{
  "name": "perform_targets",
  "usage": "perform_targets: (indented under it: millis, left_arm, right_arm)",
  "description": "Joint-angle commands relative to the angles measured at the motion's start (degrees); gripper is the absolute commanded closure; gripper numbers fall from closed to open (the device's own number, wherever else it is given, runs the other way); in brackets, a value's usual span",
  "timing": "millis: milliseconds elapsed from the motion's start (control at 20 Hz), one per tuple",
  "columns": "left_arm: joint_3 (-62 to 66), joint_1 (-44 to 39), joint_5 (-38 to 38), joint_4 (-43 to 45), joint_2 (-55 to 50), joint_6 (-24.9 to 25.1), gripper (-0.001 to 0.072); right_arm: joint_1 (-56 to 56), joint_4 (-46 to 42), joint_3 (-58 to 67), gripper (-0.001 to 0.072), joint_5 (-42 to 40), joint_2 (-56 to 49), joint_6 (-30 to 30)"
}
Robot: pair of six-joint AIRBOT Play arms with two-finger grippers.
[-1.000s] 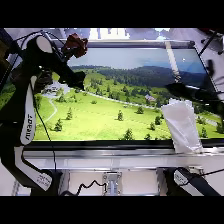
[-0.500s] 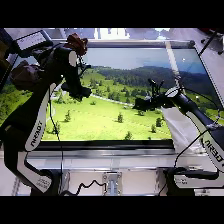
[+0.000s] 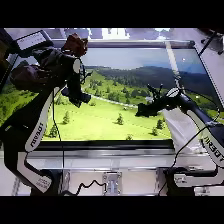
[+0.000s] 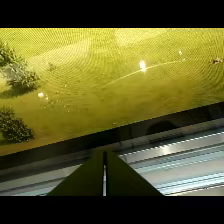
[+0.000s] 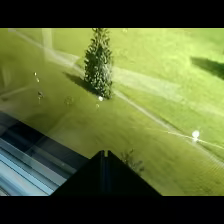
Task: Fold the shirts.
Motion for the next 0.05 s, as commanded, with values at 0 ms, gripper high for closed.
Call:
perform_targets:
  millis: [0]
  left_arm:
    - [-0.3,0.0,0.7,0.0,0.0,0.0,0.0688]
  right_arm:
    - [-0.1,0.4,0.0,0.0685,0.8,-0.1,0.1]
